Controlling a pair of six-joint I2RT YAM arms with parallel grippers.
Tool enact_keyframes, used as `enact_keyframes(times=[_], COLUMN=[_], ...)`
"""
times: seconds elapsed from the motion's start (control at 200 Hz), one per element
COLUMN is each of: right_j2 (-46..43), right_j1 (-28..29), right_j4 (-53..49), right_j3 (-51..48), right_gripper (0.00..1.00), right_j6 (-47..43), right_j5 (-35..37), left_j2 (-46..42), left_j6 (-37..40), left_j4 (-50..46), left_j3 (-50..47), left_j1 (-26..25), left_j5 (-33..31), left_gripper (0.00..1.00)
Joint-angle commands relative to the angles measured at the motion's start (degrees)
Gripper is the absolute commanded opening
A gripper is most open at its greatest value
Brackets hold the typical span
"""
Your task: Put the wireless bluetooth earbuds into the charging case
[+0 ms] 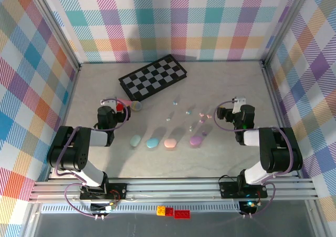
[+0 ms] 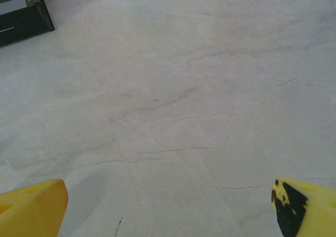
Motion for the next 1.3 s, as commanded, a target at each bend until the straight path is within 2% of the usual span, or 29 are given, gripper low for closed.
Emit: enact_keyframes(times=[0.0, 1.295], right_j2=[0.23, -0.16], right_j1=[0.32, 0.33], right_j4=[1.83, 1.25], right_j3=[0.92, 1.1], right_gripper=[0.99, 0.99], right_j6=[0.65, 0.41], right_j5=[0.36, -0.08], left_j2=[0.16, -0.46], left_j6=[0.05, -0.02], left_j4=[0.25, -0.3], left_j3=[-0.15, -0.03], left_j1=[0.34, -0.04], left_j5=[-0.52, -1.94], left_gripper=[1.0, 1.0])
